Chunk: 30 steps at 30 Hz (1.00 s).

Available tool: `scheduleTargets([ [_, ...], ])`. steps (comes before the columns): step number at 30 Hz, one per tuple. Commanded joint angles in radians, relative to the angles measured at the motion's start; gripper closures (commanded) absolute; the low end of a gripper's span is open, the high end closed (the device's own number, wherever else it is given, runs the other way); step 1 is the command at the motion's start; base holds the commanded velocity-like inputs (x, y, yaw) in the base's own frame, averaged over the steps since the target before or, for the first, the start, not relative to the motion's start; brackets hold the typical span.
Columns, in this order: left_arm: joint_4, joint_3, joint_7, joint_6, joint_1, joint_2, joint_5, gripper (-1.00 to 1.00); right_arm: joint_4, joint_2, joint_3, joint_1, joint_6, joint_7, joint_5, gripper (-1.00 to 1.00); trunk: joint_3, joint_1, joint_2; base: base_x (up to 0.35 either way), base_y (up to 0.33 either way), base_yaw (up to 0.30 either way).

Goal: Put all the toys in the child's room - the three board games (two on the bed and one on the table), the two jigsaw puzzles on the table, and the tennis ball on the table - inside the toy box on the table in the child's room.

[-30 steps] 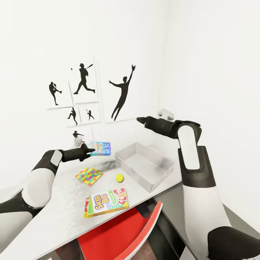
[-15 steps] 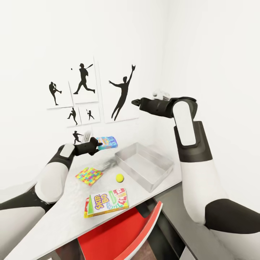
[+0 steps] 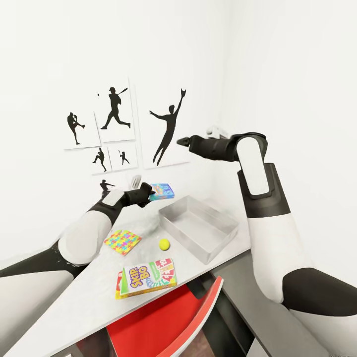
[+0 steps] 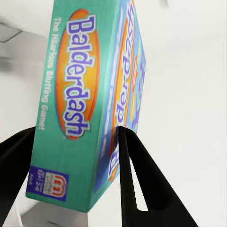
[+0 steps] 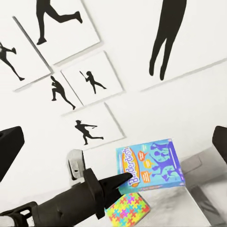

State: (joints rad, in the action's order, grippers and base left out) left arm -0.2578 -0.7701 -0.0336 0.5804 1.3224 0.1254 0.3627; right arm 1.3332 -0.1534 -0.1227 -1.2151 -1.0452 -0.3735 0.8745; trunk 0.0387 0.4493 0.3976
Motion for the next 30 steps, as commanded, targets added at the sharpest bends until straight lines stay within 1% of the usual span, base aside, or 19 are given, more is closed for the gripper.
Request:
scheduleTargets([
  [1, 0.007, -0.006, 0.002, -0.005, 0.005, 0.009, -0.006, 1.0, 0.002, 0.01, 0.0, -0.001, -0.002, -0.01, 0.036, -1.0, 0.002, 0.001, 0.002, 0.0, 0.0, 0.0],
  [2, 0.013, -0.006, 0.003, -0.012, 0.008, 0.015, -0.006, 1.0, 0.001, 0.022, 0.001, -0.001, -0.002, -0.01, 0.063, -1.0, 0.002, 0.001, 0.002, 0.0, 0.0, 0.0],
  [3, 0.016, -0.007, 0.003, -0.016, 0.009, 0.017, -0.005, 1.0, 0.0, 0.028, 0.001, -0.001, -0.002, -0.01, 0.075, -1.0, 0.002, 0.001, 0.002, 0.0, 0.0, 0.0],
  [4, 0.02, -0.007, 0.004, -0.024, 0.01, 0.021, -0.005, 1.0, 0.0, 0.041, 0.001, -0.001, -0.002, -0.01, 0.096, -1.0, 0.002, 0.001, 0.002, 0.0, 0.0, 0.0],
  [7, 0.035, -0.008, 0.004, -0.047, 0.011, 0.028, -0.005, 1.0, 0.002, 0.056, -0.001, 0.001, -0.002, -0.01, 0.127, -1.0, 0.002, 0.001, 0.002, 0.0, 0.0, 0.0],
  [9, 0.054, -0.009, 0.004, -0.078, 0.012, 0.035, -0.006, 1.0, 0.004, 0.06, -0.006, 0.002, -0.002, -0.01, 0.136, -1.0, 0.002, 0.001, 0.002, 0.0, 0.0, 0.0],
  [13, 0.086, -0.009, 0.004, -0.125, 0.012, 0.038, -0.007, 1.0, 0.006, 0.062, -0.011, 0.003, -0.002, -0.01, 0.141, -1.0, 0.002, 0.001, 0.002, 0.0, 0.0, 0.0],
  [16, 0.095, -0.01, -0.001, -0.139, 0.012, 0.039, -0.007, 1.0, 0.004, 0.062, -0.014, 0.003, -0.002, -0.01, 0.142, -1.0, 0.002, 0.001, 0.002, 0.0, 0.0, 0.0],
  [30, 0.101, -0.007, -0.011, -0.148, 0.012, 0.039, -0.009, 1.0, -0.008, 0.059, -0.019, 0.005, -0.002, -0.011, 0.139, -1.0, 0.002, 0.001, 0.002, 0.0, 0.0, 0.0],
])
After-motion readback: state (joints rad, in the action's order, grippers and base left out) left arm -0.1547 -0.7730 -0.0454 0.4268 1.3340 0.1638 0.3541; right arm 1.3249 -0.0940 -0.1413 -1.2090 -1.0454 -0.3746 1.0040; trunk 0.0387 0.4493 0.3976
